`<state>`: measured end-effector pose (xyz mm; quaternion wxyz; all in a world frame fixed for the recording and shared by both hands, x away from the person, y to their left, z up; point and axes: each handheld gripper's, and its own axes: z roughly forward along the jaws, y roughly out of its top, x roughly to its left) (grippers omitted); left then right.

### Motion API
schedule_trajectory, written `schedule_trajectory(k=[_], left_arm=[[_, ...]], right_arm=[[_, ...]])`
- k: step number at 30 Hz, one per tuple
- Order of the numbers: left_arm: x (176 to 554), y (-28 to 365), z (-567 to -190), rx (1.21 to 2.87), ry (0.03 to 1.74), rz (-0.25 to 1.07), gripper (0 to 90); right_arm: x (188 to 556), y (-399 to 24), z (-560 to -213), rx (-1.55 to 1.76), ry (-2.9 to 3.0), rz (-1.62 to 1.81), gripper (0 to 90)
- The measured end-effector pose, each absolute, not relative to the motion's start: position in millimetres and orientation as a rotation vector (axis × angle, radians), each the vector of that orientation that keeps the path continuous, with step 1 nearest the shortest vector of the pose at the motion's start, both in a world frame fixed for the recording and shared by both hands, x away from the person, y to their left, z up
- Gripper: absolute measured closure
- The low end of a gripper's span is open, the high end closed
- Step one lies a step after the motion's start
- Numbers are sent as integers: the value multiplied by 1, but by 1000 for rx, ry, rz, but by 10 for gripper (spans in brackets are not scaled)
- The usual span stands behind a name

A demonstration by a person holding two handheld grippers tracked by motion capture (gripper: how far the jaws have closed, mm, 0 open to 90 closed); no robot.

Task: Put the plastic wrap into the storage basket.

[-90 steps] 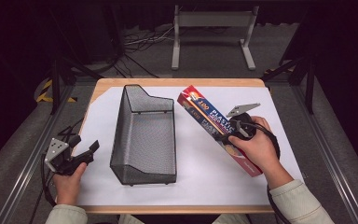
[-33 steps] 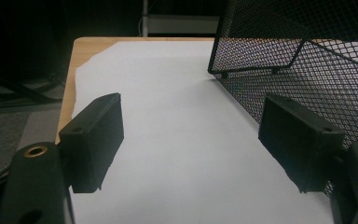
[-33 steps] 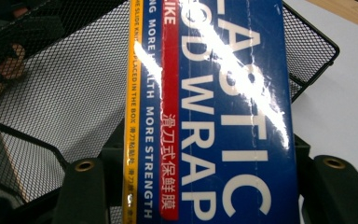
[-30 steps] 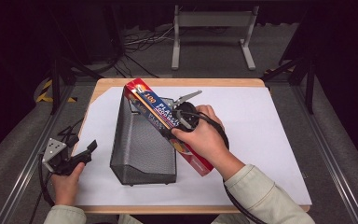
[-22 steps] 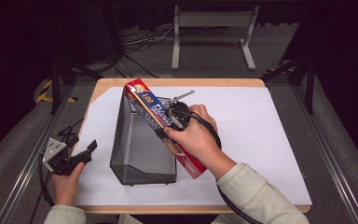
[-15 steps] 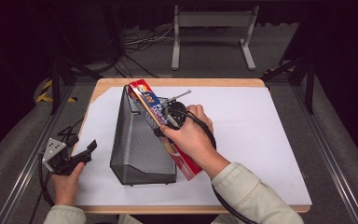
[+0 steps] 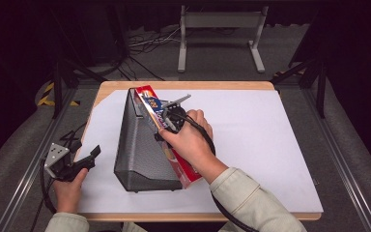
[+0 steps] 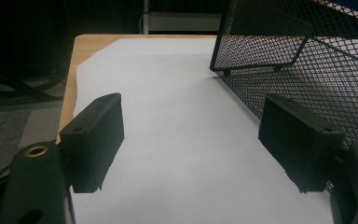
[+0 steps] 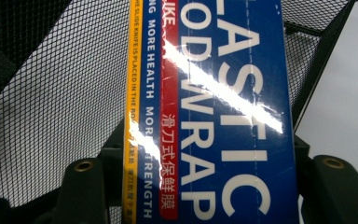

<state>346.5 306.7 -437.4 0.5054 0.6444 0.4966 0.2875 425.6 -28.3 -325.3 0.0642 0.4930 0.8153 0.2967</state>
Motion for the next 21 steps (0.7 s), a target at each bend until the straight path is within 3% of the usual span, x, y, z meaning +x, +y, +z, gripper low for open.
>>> schedule_trajectory(k=[21], left_arm=[[343,309,-438,1560,1205,705,230]], right_arm=[[438,-13,-350,1519,2567,676,402]])
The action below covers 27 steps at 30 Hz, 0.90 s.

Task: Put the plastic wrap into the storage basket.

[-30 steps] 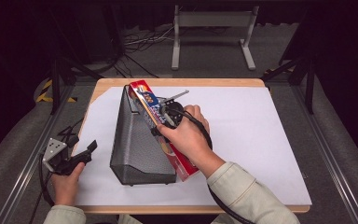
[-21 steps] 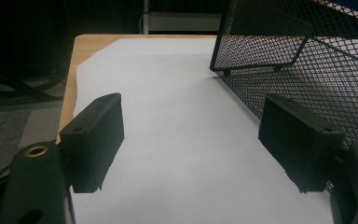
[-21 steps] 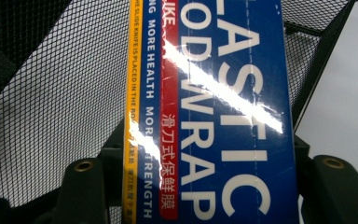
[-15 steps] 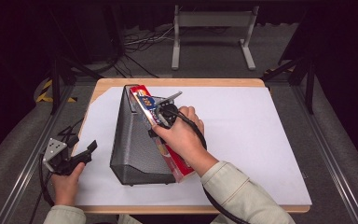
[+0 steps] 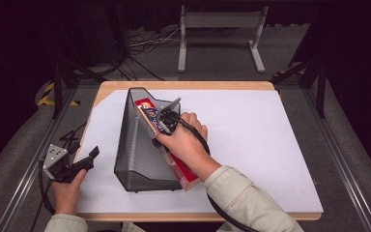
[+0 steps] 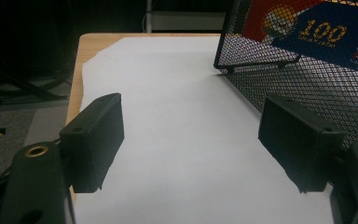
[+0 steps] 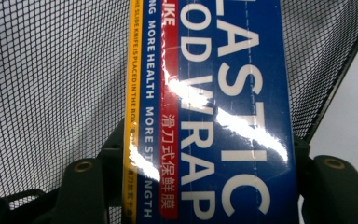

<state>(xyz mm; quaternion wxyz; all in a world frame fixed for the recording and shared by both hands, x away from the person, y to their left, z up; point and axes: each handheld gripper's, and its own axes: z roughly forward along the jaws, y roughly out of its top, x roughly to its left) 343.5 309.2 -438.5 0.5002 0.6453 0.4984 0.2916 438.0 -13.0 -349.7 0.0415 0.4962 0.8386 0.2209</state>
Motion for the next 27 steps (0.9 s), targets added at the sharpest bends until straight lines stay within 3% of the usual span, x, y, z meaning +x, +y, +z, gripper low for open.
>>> schedule_trajectory(k=[12,19,27], left_arm=[[345,308,-439,1562,1204,705,230],[344,307,-438,1563,1201,709,231],[344,307,-437,1560,1201,707,230]], right_arm=[[443,-9,-357,1537,2614,554,396],[437,-2,-349,1417,2601,634,287],[432,-4,-345,1399,2566,688,231]])
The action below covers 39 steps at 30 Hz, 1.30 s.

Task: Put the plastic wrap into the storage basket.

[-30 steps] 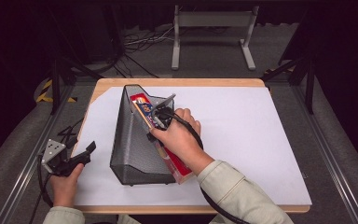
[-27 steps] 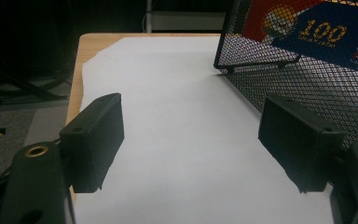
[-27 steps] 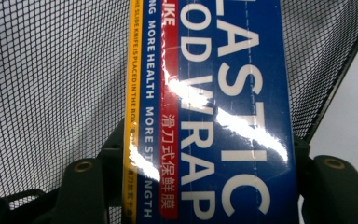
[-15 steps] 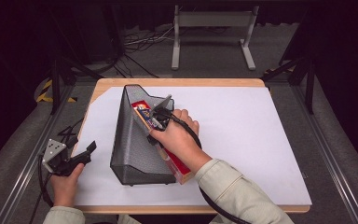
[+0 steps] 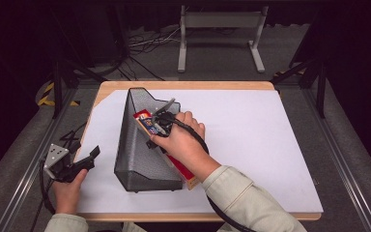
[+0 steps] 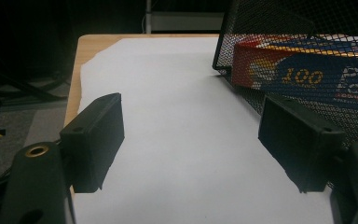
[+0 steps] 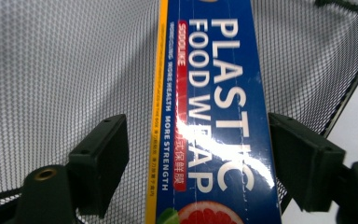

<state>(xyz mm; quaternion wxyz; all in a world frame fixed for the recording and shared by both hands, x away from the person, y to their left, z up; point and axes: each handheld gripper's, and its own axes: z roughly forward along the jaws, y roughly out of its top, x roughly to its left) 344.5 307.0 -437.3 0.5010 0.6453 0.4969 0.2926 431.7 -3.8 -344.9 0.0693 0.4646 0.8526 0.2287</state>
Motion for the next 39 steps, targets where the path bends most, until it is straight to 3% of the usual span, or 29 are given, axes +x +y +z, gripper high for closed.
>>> schedule_trajectory(k=[19,21,39], left_arm=[[346,305,-436,1563,1197,710,231],[346,305,-436,1562,1199,708,231],[346,304,-436,1559,1197,706,230]], right_arm=[[404,-42,-305,1085,2353,1201,223],[403,-48,-301,984,2340,1248,180],[389,-106,-288,911,2335,1293,150]])
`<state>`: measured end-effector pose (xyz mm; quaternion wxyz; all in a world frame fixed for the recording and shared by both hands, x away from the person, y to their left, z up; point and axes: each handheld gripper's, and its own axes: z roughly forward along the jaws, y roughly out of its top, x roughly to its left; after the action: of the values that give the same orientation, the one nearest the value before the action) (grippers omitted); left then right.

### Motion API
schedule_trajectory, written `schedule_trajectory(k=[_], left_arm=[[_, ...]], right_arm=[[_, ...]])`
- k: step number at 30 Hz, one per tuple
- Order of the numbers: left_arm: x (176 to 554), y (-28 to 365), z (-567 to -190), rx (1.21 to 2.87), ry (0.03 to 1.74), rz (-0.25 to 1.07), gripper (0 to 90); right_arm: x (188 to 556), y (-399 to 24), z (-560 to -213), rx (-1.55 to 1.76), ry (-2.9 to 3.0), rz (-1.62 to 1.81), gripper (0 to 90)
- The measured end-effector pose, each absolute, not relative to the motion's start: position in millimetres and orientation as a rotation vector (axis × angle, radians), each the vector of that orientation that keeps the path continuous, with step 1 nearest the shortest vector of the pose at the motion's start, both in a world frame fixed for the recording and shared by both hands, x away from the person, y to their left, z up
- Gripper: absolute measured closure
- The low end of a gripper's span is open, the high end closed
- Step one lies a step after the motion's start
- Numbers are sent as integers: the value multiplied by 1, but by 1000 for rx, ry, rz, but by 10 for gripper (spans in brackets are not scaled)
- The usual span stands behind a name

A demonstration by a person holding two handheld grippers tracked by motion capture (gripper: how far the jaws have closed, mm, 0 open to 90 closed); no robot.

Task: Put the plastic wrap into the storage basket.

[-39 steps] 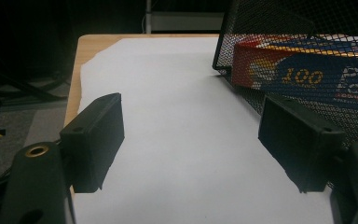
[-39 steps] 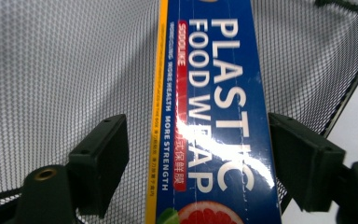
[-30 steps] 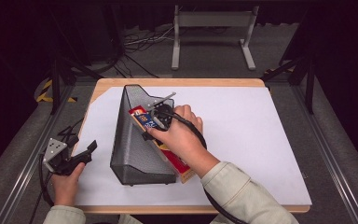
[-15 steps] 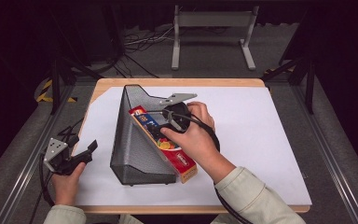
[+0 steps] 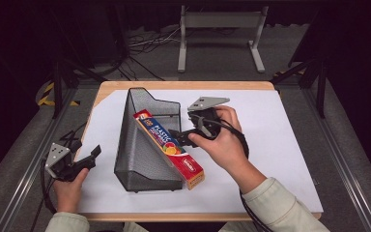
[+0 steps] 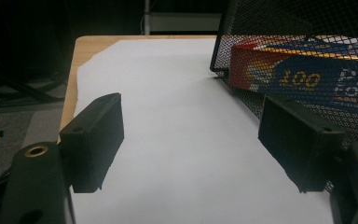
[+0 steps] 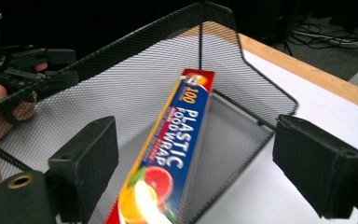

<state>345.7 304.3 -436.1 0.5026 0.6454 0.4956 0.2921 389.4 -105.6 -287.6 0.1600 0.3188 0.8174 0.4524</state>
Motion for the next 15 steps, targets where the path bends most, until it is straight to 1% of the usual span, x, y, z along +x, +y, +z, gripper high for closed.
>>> schedule_trajectory(k=[6,15], left_arm=[[346,304,-437,1557,1198,713,227],[345,303,-438,1565,1197,722,220]], right_arm=[[388,-141,-288,938,2308,1314,150],[385,-185,-287,859,2285,1318,150]])
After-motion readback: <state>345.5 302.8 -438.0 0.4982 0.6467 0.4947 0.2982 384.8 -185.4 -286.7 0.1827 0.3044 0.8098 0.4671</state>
